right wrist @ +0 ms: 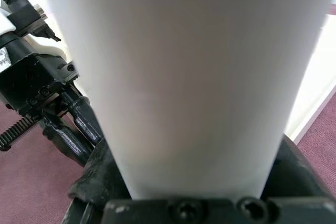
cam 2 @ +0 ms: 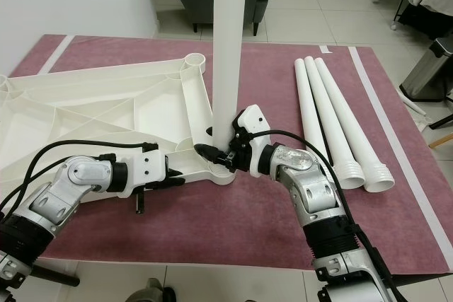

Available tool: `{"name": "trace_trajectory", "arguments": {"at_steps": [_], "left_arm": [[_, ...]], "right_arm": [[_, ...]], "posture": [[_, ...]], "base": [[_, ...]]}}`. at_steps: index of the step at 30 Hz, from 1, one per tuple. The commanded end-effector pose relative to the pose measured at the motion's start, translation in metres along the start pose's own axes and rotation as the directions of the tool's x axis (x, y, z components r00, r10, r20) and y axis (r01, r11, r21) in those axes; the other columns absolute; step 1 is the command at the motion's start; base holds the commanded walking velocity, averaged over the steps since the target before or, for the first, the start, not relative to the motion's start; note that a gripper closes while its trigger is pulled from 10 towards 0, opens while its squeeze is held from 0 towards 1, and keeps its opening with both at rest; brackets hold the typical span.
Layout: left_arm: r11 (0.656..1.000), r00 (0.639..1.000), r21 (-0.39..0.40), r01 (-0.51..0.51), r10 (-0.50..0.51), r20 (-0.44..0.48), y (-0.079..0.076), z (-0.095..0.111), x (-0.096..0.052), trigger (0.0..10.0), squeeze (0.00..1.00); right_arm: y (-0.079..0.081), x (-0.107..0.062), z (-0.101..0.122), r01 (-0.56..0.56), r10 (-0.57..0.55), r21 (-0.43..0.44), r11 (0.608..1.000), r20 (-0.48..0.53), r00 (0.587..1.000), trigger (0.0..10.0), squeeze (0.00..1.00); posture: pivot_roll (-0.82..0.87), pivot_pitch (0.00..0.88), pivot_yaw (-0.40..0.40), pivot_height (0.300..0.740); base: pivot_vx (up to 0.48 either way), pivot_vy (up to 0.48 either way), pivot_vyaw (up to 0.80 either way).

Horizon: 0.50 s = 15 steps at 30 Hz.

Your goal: Building children table

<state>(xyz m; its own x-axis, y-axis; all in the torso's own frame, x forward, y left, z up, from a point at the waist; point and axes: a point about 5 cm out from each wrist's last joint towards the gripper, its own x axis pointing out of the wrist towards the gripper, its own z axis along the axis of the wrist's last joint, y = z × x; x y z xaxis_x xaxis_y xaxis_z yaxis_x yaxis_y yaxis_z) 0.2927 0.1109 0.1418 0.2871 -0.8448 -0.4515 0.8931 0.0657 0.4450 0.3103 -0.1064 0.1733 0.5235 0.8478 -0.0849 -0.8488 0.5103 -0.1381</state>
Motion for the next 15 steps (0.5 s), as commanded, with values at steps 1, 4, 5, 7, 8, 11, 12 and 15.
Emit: {"name": "trace_trajectory", "arguments": {"at_steps": [1, 4, 5, 7, 8, 11, 12, 15], "left_arm": [[0.989, 0.985, 0.068, 0.134, -0.140, 0.103, -0.005, 0.026, 0.015, 0.0, 0.00], [0.994, 0.987, 0.050, 0.097, -0.102, 0.126, -0.001, 0.032, 0.021, 0.0, 0.00], [0.994, 0.987, 0.050, 0.097, -0.102, 0.126, -0.001, 0.032, 0.021, 0.0, 0.00], [0.998, 0.986, 0.028, 0.055, -0.058, 0.155, 0.006, 0.041, 0.029, 0.0, 0.00], [0.998, 0.986, 0.028, 0.055, -0.058, 0.155, 0.006, 0.041, 0.029, 0.0, 0.00], [1.000, 0.985, 0.011, 0.018, -0.019, 0.172, 0.015, 0.049, 0.038, 0.0, 0.00], [1.000, 0.985, 0.011, 0.018, -0.019, 0.172, 0.015, 0.049, 0.038, 0.0, 0.00], [1.000, 0.987, 0.017, -0.002, -0.001, 0.159, 0.021, 0.052, 0.043, 0.0, 0.00]], "right_arm": [[0.012, 0.011, -0.015, 0.076, -0.075, 0.035, 0.996, -0.047, 0.996, 0.0, 0.00], [0.012, 0.011, -0.022, 0.198, -0.195, 0.043, 0.979, -0.072, 0.978, 0.0, 0.00], [0.012, 0.011, -0.022, 0.198, -0.195, 0.043, 0.979, -0.072, 0.978, 0.0, 0.00], [0.011, 0.009, -0.031, 0.417, -0.410, 0.066, 0.906, -0.104, 0.906, 0.0, 0.00], [0.011, 0.009, -0.031, 0.417, -0.410, 0.066, 0.906, -0.104, 0.906, 0.0, 0.00], [0.010, 0.004, -0.045, 0.697, -0.674, 0.086, 0.712, -0.196, 0.712, 0.0, 0.00], [0.010, 0.004, -0.045, 0.697, -0.674, 0.086, 0.712, -0.196, 0.712, 0.0, 0.00], [0.013, 0.003, -0.055, 0.827, -0.788, 0.091, 0.555, -0.261, 0.558, 0.0, 0.00]], "posture": [[0.13, 0.050, -0.015, 0.740], [0.12, 0.051, -0.019, 0.740], [0.12, 0.051, -0.019, 0.740], [0.12, 0.052, -0.017, 0.740], [0.12, 0.052, -0.017, 0.740], [0.11, 0.051, -0.008, 0.740], [0.11, 0.051, -0.008, 0.740], [0.10, 0.046, -0.002, 0.740]], "base": [[0.000, 0.000, 0.00], [0.000, 0.000, 0.00], [0.000, 0.000, 0.00], [0.000, 0.000, 0.00], [0.000, 0.000, 0.00], [0.000, 0.000, 0.00], [0.000, 0.000, 0.00], [0.000, 0.000, 0.00]]}}
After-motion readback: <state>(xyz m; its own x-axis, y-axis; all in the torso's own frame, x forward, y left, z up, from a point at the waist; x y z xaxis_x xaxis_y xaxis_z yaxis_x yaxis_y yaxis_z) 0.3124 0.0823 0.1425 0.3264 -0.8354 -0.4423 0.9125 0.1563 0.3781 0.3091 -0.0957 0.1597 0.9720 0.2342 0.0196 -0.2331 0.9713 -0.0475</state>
